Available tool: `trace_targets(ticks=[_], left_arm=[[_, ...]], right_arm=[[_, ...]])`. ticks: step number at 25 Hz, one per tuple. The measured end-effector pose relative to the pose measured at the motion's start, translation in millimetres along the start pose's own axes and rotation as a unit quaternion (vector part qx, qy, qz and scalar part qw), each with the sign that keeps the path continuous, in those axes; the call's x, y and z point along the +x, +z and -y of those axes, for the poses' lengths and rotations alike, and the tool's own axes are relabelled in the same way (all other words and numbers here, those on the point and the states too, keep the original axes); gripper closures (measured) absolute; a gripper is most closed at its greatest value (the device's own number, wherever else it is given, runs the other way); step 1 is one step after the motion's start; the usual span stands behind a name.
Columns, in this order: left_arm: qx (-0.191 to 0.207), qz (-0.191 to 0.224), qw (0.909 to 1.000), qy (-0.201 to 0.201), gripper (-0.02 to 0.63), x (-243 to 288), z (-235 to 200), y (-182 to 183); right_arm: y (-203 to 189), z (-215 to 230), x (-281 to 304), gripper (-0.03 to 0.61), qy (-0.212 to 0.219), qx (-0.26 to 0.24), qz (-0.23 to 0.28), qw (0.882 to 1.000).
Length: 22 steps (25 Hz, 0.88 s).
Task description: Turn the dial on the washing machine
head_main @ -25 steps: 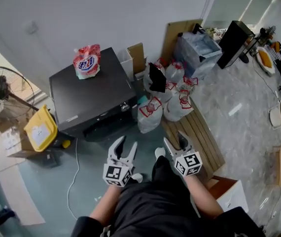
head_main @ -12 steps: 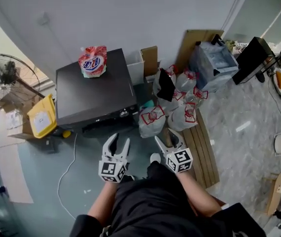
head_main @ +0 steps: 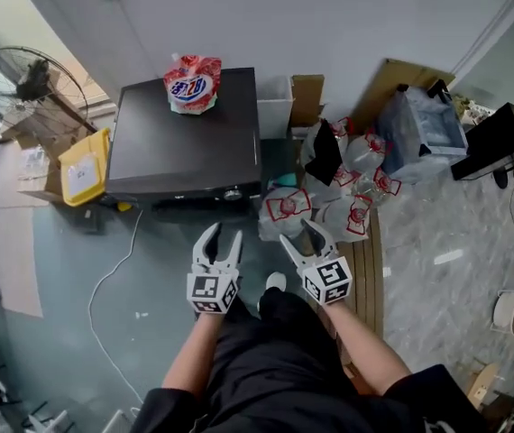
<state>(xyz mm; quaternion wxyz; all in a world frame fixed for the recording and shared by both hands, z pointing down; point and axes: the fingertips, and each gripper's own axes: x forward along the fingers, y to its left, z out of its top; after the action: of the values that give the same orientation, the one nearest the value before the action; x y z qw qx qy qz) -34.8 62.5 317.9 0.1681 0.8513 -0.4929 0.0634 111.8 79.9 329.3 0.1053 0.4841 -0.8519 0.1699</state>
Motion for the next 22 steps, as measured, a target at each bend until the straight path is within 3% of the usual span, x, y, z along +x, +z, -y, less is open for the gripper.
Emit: trace_targets(ticks=[15,22], left_arm=[[-0.041,-0.020,0.9973,0.057,0.436,72,-58,-81],[-0.061,-0.035,0.9949,0.072,0.405,98,-73,-124]], right_arm=[[-36,34,48,0.362,0.003,0.014,-0.022,1.000],[-61,36,63,0.362,0.016,0.011,-0.042,0.999]])
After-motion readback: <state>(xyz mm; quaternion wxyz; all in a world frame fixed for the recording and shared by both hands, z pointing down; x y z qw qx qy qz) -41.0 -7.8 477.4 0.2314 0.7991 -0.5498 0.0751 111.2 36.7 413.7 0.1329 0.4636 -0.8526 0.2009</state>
